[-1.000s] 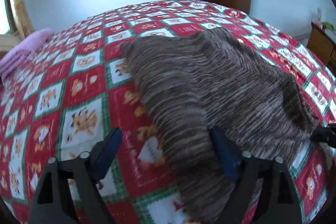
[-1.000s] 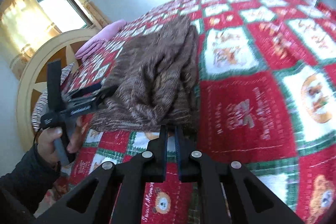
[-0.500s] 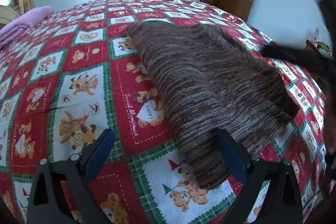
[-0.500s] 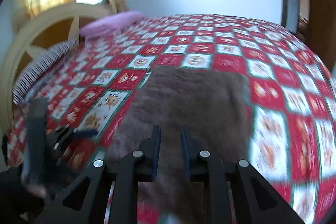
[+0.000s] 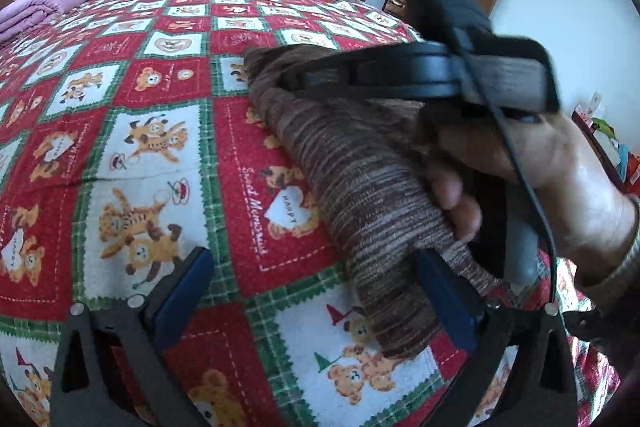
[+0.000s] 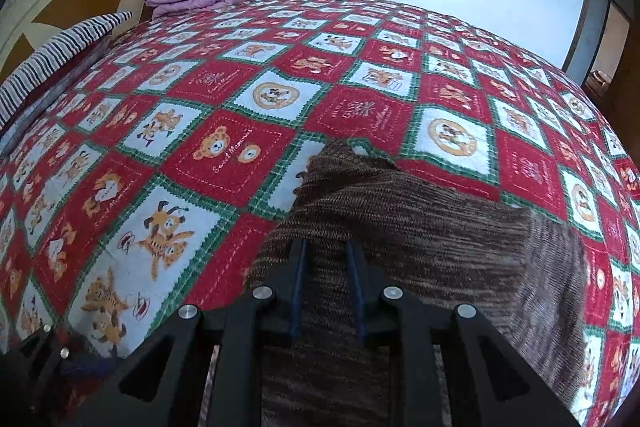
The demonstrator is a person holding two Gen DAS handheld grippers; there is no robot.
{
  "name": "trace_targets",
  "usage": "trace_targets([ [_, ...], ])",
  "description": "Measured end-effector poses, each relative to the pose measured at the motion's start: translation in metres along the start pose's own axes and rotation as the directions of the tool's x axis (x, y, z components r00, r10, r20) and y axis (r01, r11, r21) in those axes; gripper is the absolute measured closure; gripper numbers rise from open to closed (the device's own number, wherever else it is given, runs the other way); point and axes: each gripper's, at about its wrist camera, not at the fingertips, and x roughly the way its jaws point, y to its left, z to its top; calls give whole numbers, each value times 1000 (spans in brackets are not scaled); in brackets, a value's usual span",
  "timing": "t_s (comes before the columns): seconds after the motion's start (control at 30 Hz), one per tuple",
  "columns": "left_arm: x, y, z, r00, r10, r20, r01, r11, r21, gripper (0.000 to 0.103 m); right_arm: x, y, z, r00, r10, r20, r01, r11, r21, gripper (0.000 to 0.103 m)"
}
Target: Fold small clothes
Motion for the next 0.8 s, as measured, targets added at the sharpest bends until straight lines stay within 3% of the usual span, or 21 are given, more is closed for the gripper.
trace_targets([
  [0.13,-13,13,0,998,-17,64,21,997,-73,0,-51,-23,-28,993,95,69,-102,988,114,78],
  [0.2,-16,18,0,997,0,81,9,994,-109,0,-82,-31,-50,986,111,125,-127,983,131,61],
  [0.27,-9,18,2,998,36,45,-31,993,-117,0,-108,-44,-81,987,64,150,-87,984,155,50],
  [0.33,-2,11,3,996,88,13,-86,992,-88,0,-117,-62,-113,991,44,128,-70,976,204,50],
  [0.4,2,2,3,991,132,-1,-132,990,-42,0,-106,-79,-141,998,40,50,-51,969,242,51],
  [0.47,5,-2,4,986,165,-13,-165,986,-8,0,-111,-86,-154,993,74,97,-95,967,235,51],
  [0.57,-2,-5,7,984,179,-1,-179,984,7,0,-129,-90,-158,981,106,163,-145,957,250,50],
  [0.67,-20,-9,17,982,178,57,-178,984,-7,0,-143,-103,-155,968,80,238,-146,950,276,50],
  [0.8,-11,-14,38,986,159,57,-159,987,-9,0,-135,-135,-137,962,95,258,-191,906,379,50],
])
